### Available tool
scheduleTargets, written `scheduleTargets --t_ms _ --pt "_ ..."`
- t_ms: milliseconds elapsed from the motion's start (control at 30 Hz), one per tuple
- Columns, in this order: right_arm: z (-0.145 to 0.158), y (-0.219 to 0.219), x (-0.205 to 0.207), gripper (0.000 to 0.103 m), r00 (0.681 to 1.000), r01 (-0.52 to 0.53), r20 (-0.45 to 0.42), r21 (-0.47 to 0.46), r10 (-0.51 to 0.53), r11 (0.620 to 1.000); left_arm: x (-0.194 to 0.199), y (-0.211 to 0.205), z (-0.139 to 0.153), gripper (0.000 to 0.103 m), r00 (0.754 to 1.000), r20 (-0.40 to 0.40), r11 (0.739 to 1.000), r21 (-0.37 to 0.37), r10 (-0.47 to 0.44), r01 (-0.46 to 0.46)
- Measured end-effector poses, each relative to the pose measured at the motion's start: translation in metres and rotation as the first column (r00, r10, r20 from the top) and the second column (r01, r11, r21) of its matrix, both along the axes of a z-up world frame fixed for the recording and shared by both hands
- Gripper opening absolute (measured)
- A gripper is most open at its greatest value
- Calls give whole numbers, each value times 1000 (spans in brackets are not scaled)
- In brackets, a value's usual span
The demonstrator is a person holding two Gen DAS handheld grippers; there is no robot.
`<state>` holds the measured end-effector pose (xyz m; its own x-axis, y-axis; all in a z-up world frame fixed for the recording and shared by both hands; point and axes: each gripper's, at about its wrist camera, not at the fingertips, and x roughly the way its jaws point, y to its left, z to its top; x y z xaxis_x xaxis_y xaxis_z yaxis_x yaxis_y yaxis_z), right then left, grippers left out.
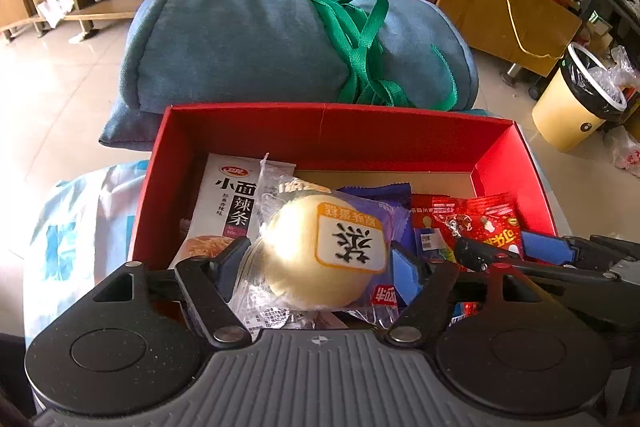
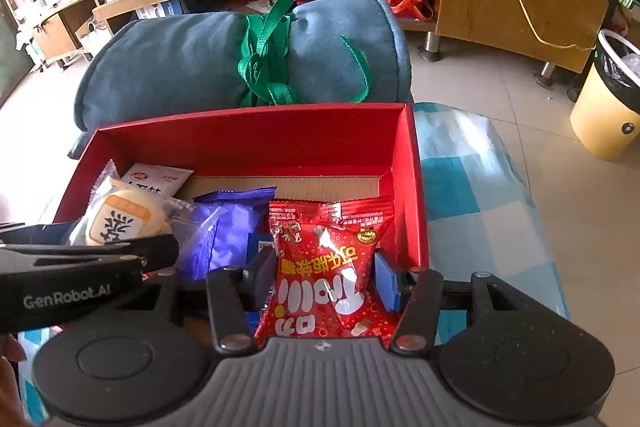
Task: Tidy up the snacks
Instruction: 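Lower both snacks into the red box and open both tools, then grasp the gold snack packet with the left tool while the right tool grasps the Kaprons wafer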
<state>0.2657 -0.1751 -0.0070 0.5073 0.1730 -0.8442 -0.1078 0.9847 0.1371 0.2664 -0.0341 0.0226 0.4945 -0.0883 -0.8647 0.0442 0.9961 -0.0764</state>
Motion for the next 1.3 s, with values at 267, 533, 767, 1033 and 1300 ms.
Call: scheduleTargets --t_ms 267,533,767,1033,1300 --pt "12 -7 -1 62 999 21 46 36 -23 999 -3 6 13 88 999 29 999 -37 29 -27" --pt "25 -13 -8 64 996 27 85 54 -32 998 -9 11 23 89 998 49 997 -66 43 -39" --pt "41 -16 -32 64 995 15 102 46 -20 999 -31 19 34 90 998 54 995 -90 42 -37" --pt "45 -8 -84 64 998 -25 54 59 22 998 -79 35 36 91 997 36 992 -114 63 -59" --pt "7 18 -113 64 993 -70 -87 45 74 997 -134 59 22 92 994 -28 984 -136 108 -111"
